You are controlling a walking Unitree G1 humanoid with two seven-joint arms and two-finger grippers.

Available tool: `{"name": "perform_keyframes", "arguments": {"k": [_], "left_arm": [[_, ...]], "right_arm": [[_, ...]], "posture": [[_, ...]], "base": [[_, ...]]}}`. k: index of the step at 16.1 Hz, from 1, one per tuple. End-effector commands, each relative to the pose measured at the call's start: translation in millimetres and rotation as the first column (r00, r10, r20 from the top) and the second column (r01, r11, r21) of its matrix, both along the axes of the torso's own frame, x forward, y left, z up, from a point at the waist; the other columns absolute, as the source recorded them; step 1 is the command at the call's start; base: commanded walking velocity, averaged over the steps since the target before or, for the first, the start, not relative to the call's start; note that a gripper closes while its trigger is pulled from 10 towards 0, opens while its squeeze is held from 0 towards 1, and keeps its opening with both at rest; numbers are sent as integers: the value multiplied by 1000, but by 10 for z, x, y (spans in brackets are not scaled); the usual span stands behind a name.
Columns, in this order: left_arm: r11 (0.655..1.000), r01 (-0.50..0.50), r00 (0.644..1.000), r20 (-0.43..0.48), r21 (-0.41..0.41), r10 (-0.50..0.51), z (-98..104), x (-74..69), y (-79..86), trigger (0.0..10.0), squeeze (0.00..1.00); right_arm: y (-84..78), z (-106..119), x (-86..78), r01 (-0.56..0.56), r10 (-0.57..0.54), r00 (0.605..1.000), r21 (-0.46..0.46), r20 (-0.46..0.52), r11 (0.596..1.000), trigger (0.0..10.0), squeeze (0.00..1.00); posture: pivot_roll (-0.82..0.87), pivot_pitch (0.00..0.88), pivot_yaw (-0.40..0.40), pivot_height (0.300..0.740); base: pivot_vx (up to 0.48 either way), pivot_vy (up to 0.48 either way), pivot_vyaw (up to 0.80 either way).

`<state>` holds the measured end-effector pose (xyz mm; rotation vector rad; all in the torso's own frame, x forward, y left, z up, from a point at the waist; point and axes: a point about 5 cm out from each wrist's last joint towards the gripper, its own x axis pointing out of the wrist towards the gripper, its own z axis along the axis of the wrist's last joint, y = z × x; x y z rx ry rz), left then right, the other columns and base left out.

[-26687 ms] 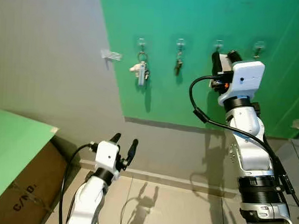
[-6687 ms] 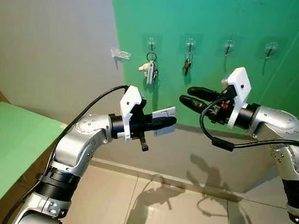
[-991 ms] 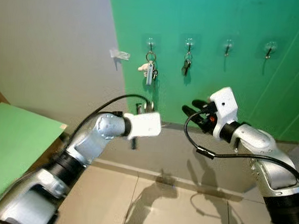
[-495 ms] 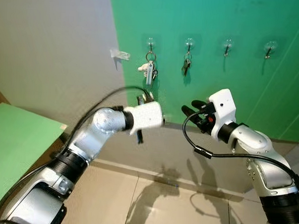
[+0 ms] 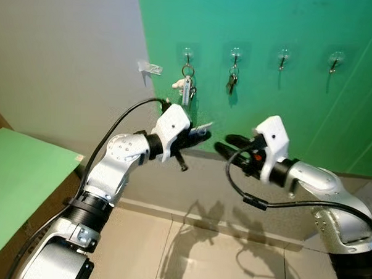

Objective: Hang keys on a hook

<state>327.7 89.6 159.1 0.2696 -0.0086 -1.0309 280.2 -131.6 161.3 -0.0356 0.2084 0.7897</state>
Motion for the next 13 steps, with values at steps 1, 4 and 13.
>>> {"name": "perform_keyframes", "arguments": {"k": [1,4,13], "left_arm": [[1000,-7,1000,9,-23,8,69,16,36,0,0],[994,18,999,-29,-106,-21,87,-37,-46,0,0],[994,22,992,-121,-112,-35,-76,-162,-1,0,0]], "right_arm": [[28,84,1,-7,7,1000,26,14,1000,10000,0],[155,245,16,-13,13,1000,160,4,987,10000,0],[73,403,62,24,-18,1000,251,-25,968,10000,0]], "posture": [[-264,6,120,740],[-262,0,123,740],[-265,0,120,740]], "base": [[0,0,0],[0,0,0],[0,0,0]]}}
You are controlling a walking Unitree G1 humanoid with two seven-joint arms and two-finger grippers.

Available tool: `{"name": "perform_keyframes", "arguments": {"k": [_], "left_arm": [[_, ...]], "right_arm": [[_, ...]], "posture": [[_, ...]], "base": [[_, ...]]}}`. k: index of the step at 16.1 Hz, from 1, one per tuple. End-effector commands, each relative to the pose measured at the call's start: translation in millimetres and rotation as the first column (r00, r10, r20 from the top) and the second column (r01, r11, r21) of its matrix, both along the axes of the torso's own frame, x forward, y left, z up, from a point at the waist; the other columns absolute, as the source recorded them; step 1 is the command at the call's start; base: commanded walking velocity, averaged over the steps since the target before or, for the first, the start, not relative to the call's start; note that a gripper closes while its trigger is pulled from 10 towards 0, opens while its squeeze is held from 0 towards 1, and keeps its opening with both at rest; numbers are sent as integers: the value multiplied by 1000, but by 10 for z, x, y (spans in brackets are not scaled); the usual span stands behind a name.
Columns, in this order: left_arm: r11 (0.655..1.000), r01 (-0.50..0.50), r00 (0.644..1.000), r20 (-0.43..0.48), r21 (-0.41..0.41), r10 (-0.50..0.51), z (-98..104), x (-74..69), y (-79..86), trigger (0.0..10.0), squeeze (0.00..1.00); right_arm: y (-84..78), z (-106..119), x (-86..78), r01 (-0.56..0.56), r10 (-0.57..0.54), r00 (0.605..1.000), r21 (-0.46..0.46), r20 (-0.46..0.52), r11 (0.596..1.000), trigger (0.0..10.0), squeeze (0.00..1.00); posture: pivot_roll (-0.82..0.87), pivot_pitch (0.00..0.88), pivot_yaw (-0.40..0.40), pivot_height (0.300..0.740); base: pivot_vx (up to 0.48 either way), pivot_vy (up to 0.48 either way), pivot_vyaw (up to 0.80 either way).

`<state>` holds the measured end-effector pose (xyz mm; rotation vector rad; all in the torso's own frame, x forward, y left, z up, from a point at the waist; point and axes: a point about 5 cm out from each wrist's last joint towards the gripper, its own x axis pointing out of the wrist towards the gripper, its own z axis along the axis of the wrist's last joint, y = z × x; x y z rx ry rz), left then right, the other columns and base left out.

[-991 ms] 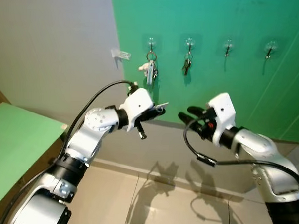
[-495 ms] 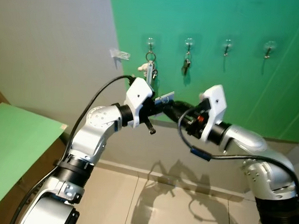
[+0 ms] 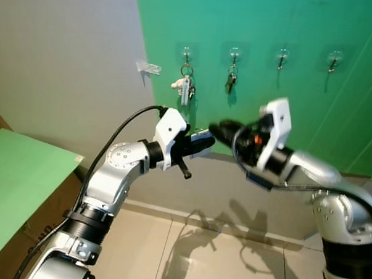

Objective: Hang keys on a hook

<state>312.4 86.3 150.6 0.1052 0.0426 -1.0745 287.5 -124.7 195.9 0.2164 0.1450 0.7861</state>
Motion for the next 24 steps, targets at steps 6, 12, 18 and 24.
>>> {"name": "perform_keyframes", "arguments": {"k": [6,12,18,24], "left_arm": [[1000,13,1000,-22,-10,-13,-1,-40,27,0,0],[988,89,993,-64,-129,-98,131,-92,64,0,0],[973,166,979,-94,-162,-183,197,-149,82,0,0],[982,136,984,-100,-132,-150,185,-105,110,0,0]], "right_arm": [[-77,55,35,49,-49,999,-13,4,999,10000,0],[-132,-74,19,57,-58,998,-100,-2,993,10000,0],[-251,4,7,16,-13,1000,-135,23,991,10000,0],[-440,38,-101,-50,60,997,-225,40,973,10000,0]], "posture": [[-267,0,126,740],[-266,0,125,740],[-268,0,127,740],[-271,0,128,740]], "base": [[0,0,0],[0,0,0],[0,0,0],[0,0,0]]}}
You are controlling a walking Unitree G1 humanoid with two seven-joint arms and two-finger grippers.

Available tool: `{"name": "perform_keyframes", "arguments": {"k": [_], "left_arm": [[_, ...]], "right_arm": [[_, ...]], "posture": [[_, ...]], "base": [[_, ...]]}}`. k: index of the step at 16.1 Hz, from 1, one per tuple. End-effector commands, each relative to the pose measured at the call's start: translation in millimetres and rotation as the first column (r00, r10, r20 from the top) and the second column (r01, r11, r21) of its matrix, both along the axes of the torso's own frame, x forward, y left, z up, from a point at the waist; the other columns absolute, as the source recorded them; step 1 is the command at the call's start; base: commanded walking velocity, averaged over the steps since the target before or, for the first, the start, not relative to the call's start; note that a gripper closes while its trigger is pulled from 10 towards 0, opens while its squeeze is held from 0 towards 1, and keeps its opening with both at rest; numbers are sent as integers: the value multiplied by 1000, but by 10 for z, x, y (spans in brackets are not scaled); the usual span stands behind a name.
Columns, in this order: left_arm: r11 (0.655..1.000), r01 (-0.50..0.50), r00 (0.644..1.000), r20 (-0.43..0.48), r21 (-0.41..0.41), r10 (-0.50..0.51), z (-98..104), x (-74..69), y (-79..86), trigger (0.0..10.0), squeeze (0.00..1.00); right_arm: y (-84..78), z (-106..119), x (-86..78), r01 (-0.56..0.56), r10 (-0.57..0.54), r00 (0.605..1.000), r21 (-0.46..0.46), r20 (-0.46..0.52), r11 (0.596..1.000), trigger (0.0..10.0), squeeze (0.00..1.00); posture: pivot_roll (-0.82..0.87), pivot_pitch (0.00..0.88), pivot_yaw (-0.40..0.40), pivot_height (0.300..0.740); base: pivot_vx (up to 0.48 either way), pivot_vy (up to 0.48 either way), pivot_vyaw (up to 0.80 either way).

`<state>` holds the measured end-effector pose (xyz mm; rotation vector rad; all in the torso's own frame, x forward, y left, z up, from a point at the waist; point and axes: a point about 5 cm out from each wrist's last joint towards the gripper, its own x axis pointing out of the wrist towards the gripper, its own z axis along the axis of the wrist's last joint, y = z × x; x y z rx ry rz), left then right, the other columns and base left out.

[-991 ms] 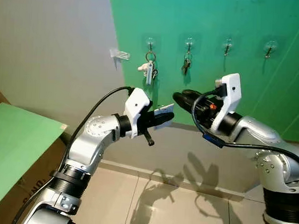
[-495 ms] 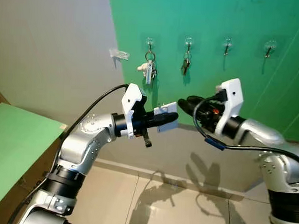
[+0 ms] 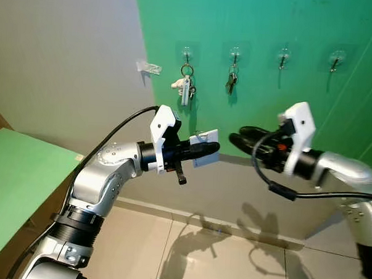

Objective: Hang keys on a hook

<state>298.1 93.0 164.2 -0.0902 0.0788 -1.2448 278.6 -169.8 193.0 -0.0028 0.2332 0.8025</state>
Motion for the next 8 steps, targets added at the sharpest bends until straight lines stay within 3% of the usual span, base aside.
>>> {"name": "perform_keyframes", "arguments": {"k": [1,5,6,8], "left_arm": [[1000,-24,999,24,18,24,47,44,46,0,0],[999,-26,999,26,26,26,41,49,42,0,0],[999,-25,999,27,29,25,40,47,41,0,0],[999,-25,999,28,32,25,39,48,42,0,0]], "right_arm": [[-9,92,-13,-25,25,998,-7,50,1000,10000,0],[6,215,-25,-51,51,993,-7,106,999,10000,0],[74,298,-85,-109,107,984,8,141,994,0,0],[98,323,-100,-129,126,980,16,151,991,0,0]], "posture": [[-271,0,128,740],[-271,0,129,740],[-270,0,129,740],[-270,0,129,740]], "base": [[0,0,0],[0,0,0],[0,0,0],[0,0,0]]}}
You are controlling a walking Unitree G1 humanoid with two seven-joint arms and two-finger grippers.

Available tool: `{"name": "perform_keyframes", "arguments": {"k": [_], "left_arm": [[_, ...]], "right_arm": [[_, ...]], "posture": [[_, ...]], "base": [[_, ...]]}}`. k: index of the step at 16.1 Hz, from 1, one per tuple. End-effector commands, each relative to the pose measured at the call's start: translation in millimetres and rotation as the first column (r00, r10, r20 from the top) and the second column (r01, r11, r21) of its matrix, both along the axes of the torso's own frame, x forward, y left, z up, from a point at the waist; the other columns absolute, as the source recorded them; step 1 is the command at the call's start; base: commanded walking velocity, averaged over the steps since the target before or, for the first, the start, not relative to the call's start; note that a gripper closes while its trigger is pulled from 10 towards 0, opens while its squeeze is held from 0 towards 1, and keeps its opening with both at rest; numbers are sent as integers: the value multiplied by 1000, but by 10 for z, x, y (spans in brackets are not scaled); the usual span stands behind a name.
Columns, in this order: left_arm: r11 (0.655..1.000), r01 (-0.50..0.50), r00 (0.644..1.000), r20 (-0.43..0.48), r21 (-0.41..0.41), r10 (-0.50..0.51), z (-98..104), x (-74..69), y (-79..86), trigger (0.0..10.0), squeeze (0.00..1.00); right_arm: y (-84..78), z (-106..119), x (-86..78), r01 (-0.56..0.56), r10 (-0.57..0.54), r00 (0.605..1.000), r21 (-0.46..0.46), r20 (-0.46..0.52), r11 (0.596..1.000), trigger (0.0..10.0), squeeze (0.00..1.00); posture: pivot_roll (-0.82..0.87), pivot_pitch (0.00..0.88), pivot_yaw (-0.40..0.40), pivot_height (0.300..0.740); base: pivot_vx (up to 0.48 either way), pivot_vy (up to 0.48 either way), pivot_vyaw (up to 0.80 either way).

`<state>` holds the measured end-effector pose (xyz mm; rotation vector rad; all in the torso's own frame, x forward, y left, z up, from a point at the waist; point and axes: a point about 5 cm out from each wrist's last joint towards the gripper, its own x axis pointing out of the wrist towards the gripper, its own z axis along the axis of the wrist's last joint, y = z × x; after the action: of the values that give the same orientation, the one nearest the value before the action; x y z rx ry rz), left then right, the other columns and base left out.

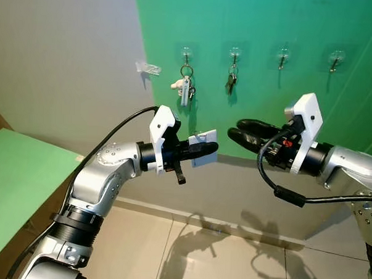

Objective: Hang keys on a hook

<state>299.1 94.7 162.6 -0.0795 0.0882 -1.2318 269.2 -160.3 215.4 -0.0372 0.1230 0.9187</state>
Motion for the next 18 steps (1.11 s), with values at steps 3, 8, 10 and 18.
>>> {"name": "perform_keyframes", "arguments": {"k": [3,8,10,18], "left_arm": [[999,-15,999,29,31,14,34,40,24,0,0],[998,-11,999,37,67,8,2,83,16,0,0],[997,-8,999,45,70,5,12,102,-1,0,0],[993,78,996,33,92,-81,-56,31,-109,0,0]], "right_arm": [[21,144,-21,-31,31,998,-4,58,1000,10000,0],[104,197,-149,-168,171,984,-50,55,984,10000,0],[164,203,-183,-208,211,976,-49,52,977,10000,0],[214,38,-15,-144,145,989,-38,40,989,10000,1000]], "posture": [[-269,3,127,740],[-276,0,130,740],[-276,0,131,740],[-275,0,126,740]], "base": [[0,0,0],[0,0,0],[0,0,0],[0,0,0]]}}
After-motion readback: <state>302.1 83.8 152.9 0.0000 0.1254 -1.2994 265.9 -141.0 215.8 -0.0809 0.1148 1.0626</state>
